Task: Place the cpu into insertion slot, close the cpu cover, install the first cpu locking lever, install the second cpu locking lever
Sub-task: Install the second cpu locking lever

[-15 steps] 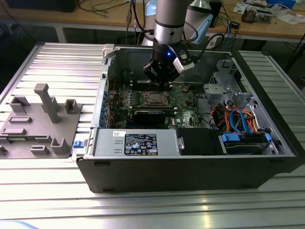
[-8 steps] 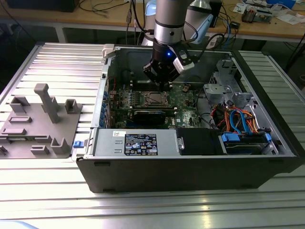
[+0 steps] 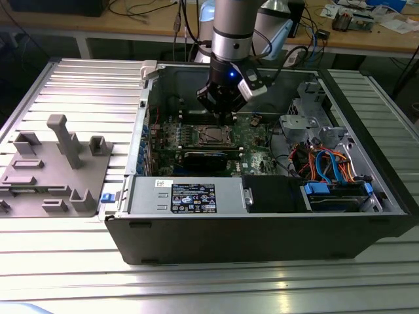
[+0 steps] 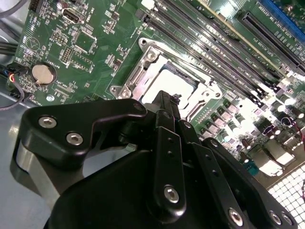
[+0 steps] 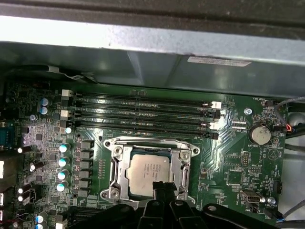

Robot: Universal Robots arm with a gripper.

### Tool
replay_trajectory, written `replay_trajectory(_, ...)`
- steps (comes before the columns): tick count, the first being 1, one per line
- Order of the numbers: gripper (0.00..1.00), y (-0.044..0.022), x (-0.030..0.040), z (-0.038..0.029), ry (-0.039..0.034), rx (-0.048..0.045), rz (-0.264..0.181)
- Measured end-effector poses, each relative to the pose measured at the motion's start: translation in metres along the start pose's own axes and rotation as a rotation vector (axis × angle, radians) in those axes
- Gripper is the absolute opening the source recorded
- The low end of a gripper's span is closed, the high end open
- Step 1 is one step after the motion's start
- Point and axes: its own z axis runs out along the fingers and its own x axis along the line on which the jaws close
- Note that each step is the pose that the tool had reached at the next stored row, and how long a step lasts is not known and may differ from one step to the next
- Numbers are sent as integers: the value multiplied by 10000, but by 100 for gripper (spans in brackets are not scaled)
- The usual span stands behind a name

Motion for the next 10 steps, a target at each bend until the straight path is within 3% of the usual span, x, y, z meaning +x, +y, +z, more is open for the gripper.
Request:
replay_trajectory(8, 11, -139, 12, 5, -16, -219, 1)
replay_trajectory(10, 11, -205, 17, 8, -22, -293, 0)
